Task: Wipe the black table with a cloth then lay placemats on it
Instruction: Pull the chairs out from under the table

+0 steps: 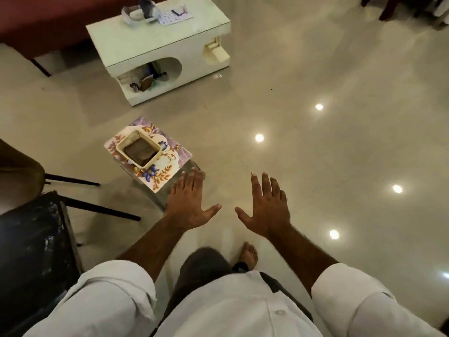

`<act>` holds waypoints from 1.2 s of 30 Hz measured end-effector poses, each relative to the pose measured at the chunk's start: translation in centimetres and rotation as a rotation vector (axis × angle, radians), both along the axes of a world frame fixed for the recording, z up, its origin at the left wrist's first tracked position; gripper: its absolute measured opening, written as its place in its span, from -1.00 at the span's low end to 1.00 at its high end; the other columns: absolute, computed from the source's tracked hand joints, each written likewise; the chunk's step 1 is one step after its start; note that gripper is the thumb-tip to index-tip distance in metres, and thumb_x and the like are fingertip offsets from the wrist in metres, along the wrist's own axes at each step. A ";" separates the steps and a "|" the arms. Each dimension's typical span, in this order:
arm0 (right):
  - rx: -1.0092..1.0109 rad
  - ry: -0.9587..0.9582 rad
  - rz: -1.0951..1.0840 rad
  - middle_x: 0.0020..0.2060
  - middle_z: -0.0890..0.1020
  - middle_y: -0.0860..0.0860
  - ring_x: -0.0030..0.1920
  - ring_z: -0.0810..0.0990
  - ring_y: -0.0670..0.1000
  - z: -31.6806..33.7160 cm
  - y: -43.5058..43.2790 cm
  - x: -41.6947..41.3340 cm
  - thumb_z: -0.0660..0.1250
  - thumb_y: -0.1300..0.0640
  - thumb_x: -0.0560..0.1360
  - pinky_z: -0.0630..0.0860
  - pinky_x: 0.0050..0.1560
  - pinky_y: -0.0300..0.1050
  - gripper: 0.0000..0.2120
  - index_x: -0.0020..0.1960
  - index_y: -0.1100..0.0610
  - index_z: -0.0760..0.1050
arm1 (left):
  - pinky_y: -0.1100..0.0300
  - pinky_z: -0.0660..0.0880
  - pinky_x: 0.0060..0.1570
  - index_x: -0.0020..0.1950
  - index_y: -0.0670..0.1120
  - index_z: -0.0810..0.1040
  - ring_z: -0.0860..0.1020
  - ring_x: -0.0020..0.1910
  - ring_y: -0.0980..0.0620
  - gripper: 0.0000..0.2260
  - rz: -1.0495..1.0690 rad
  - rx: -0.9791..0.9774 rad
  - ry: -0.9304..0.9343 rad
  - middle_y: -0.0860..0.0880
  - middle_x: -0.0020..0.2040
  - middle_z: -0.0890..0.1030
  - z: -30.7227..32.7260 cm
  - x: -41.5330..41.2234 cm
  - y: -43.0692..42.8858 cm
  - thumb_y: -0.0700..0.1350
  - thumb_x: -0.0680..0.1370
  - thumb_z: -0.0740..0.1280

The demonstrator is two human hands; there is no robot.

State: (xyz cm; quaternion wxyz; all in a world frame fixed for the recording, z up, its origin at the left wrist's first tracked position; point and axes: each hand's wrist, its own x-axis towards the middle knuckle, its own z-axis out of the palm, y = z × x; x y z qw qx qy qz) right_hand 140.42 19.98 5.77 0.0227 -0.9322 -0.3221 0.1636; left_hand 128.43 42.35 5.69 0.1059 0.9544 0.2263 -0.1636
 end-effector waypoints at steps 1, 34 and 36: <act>-0.014 0.009 0.030 0.76 0.01 0.23 0.72 0.10 0.37 0.0 1.0 2.0 0.15 -0.56 0.53 0.29 0.58 0.39 0.10 0.79 0.07 -0.12 | -0.22 -0.05 0.70 0.79 0.00 -0.23 -0.15 0.78 -0.23 0.10 0.026 0.001 -0.003 -0.10 0.81 -0.20 0.1 1.5 0.7 0.63 0.52 0.12; -0.018 0.003 0.831 0.78 -0.05 0.20 0.75 0.03 0.35 0.2 62.4 52.3 0.05 -0.62 0.50 0.20 0.64 0.39 0.11 0.79 0.01 -0.18 | -0.32 -0.01 0.71 0.79 0.00 -0.24 -0.16 0.78 -0.26 0.12 0.797 -0.028 -0.003 -0.11 0.80 -0.24 -0.8 39.2 46.1 0.67 0.48 0.02; -0.018 -0.002 0.901 0.78 -0.04 0.20 0.75 0.03 0.35 0.3 66.5 53.4 0.05 -0.62 0.49 0.20 0.64 0.39 0.11 0.79 0.01 -0.17 | -0.31 -0.04 0.71 0.78 0.00 -0.26 -0.19 0.77 -0.25 0.10 0.865 -0.032 -0.003 -0.11 0.79 -0.27 -0.6 40.1 48.3 0.64 0.51 0.08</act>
